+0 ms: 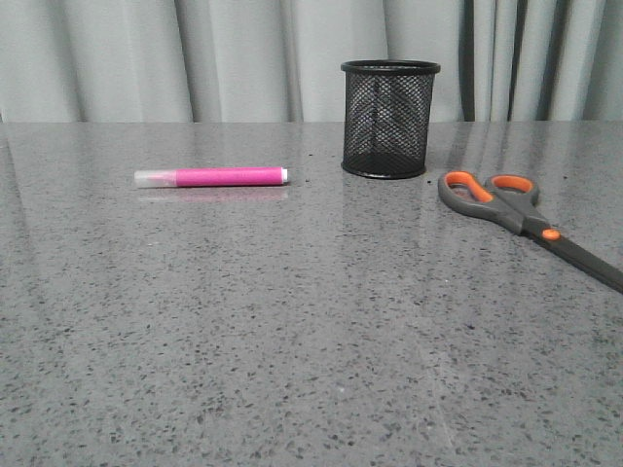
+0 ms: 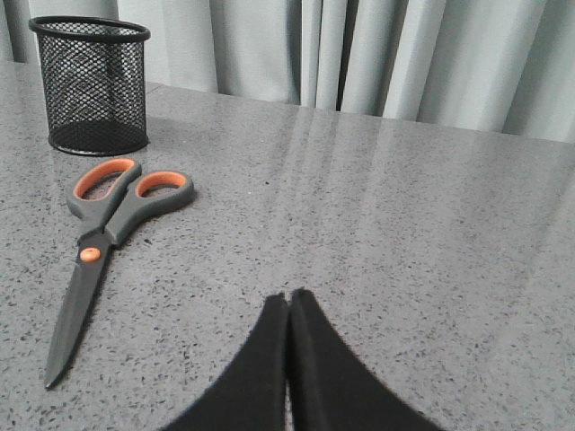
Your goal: Put pen and scissors into bin
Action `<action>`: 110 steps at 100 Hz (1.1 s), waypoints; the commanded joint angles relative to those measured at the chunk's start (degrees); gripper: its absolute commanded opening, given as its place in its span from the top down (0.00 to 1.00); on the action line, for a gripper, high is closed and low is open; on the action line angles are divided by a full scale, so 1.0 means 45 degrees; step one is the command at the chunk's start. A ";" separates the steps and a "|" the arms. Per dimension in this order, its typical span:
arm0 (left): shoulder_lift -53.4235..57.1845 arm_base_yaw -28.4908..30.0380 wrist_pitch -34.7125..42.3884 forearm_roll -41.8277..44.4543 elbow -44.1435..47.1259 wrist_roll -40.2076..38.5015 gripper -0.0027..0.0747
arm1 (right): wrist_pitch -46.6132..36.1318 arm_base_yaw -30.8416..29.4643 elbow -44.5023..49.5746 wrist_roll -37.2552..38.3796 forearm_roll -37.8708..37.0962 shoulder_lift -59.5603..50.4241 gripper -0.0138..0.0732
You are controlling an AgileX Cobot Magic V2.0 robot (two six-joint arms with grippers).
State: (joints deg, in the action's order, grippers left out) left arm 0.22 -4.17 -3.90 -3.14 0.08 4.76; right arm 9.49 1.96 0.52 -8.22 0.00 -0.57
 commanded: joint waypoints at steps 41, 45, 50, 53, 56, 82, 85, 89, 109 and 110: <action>0.0420 0.0019 0.1032 -0.3720 0.0572 -0.0133 0.99 | -0.1641 -0.0074 0.0202 -0.0021 0.2705 -0.0266 0.93; 0.0420 0.0019 0.1091 -0.4188 0.0572 -0.0133 0.99 | -0.1712 -0.0074 0.0202 -0.0021 0.3032 -0.0266 0.93; 0.0420 0.0019 0.1103 -0.4764 0.0572 -0.0133 0.99 | -0.1835 -0.0074 0.0202 -0.0021 0.3360 -0.0266 0.93; 0.0420 0.0019 0.1103 -0.5108 0.0572 -0.0133 0.99 | -0.1903 -0.0074 0.0202 -0.0021 0.3605 -0.0266 0.93; 0.0420 0.0019 0.1103 -0.5551 0.0572 -0.0133 0.99 | -0.1932 -0.0074 0.0202 -0.0021 0.3997 -0.0266 0.93; 0.0420 0.0019 0.1138 -0.9104 0.0498 -0.0133 0.99 | -0.2237 -0.0074 0.0155 -0.0021 0.7975 -0.0266 0.93; 0.0420 0.0019 0.1138 -0.9216 0.0442 -0.0133 0.99 | -0.2237 -0.0074 0.0093 -0.0021 0.8036 -0.0247 0.93; 0.0420 0.0019 0.1110 -0.9312 0.0375 -0.0133 0.99 | -0.2110 -0.0074 -0.0061 -0.0021 0.8036 -0.0247 0.93; -0.0060 0.0019 -0.0316 -0.8920 -0.1078 -0.0083 0.99 | -0.0839 -0.0074 -0.1453 -0.0261 0.7536 0.0815 0.90; -0.0161 0.0019 -0.0375 -0.8849 -0.1157 -0.0087 0.99 | -0.0791 -0.0074 -0.1518 -0.0297 0.7473 0.0973 0.90</action>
State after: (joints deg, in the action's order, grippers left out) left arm 0.22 -4.17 -5.44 -44.13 -0.76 4.54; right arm 7.25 1.96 -1.62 -8.25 34.91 0.20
